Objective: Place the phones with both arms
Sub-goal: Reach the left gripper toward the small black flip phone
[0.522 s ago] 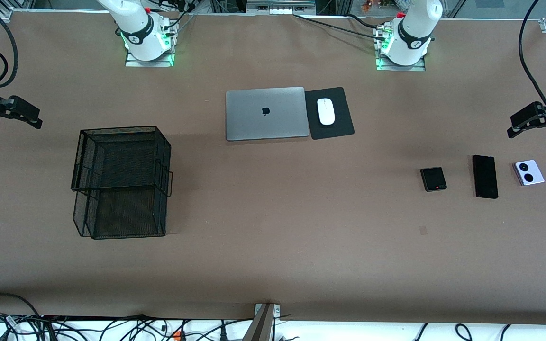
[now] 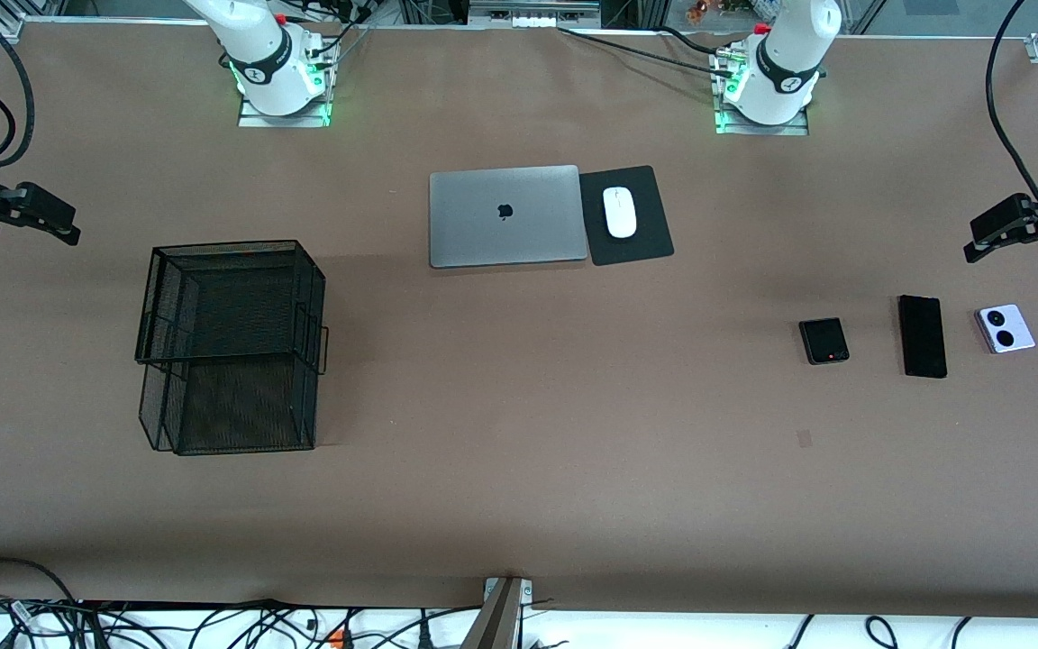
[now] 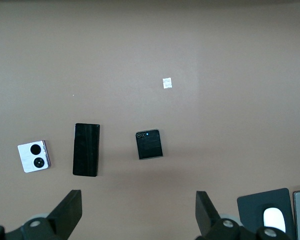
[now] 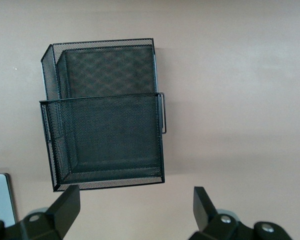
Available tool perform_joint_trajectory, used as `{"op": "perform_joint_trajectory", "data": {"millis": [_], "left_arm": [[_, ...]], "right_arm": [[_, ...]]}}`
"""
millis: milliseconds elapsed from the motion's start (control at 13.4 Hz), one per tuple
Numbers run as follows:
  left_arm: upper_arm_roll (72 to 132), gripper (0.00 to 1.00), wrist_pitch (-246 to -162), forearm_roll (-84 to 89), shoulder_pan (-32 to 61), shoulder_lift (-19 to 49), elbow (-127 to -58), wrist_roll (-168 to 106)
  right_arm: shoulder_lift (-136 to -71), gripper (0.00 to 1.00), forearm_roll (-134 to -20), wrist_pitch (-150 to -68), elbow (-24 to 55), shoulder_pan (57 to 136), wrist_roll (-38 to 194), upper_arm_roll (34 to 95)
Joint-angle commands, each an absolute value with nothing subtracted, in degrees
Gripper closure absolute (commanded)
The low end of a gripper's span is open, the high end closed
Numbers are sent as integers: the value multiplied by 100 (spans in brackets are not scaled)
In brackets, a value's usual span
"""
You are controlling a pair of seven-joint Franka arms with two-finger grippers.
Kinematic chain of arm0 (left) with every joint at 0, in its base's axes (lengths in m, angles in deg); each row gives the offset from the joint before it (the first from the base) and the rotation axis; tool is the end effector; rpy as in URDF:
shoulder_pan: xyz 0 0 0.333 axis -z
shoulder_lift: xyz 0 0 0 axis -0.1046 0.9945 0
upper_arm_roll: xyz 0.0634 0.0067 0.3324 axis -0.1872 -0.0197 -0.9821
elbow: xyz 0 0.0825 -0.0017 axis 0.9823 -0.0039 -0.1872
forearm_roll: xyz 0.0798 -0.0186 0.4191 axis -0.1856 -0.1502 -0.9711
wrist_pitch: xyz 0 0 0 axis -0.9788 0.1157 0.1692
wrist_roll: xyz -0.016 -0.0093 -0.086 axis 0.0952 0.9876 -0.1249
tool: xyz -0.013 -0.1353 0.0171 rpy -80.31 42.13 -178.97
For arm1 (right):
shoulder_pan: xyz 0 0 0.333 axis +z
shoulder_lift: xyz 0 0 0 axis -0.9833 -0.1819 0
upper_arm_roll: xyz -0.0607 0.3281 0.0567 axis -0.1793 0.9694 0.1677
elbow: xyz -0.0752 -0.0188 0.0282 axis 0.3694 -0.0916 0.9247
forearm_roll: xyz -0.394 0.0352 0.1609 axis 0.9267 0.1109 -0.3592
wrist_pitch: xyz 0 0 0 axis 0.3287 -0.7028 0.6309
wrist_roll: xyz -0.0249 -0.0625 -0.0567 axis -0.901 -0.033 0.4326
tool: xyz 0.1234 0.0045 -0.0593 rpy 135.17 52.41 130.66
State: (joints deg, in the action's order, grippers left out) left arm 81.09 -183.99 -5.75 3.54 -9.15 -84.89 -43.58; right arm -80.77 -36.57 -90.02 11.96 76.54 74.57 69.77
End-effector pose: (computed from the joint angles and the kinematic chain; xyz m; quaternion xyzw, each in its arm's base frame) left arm 0.6077 0.0539 0.5881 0.9997 -0.0054 0.0219 0.0036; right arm 0.5987 -0.0375 0.5768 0.9996 -0.0081 0.0057 0.0275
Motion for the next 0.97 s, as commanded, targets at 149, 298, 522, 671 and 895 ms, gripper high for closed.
{"op": "perform_joint_trajectory", "data": {"millis": [149,298,522,671,895], "left_arm": [[8116,0,-18157,-509,319,-813,-8345,-4441],[8116,0,-17920,-579,336,-568,-8363,-4485],[8116,0,-17699,-580,310,-7,-8363,-4766],[8116,0,-17952,-518,310,582,-8372,-4678],[8116,0,-18593,-518,328,1076,-8503,-4617]], "right_arm": [[-8096,0,-3629,-9019,1157,7636,7404,7007],[-8096,0,-3629,-9010,1157,7636,7404,6999],[-8096,0,-3629,-9019,1157,7636,7404,7007],[-8088,0,-3629,-9019,1157,7636,7404,6999],[-8096,0,-3637,-9019,1148,7636,7404,6999]]}}
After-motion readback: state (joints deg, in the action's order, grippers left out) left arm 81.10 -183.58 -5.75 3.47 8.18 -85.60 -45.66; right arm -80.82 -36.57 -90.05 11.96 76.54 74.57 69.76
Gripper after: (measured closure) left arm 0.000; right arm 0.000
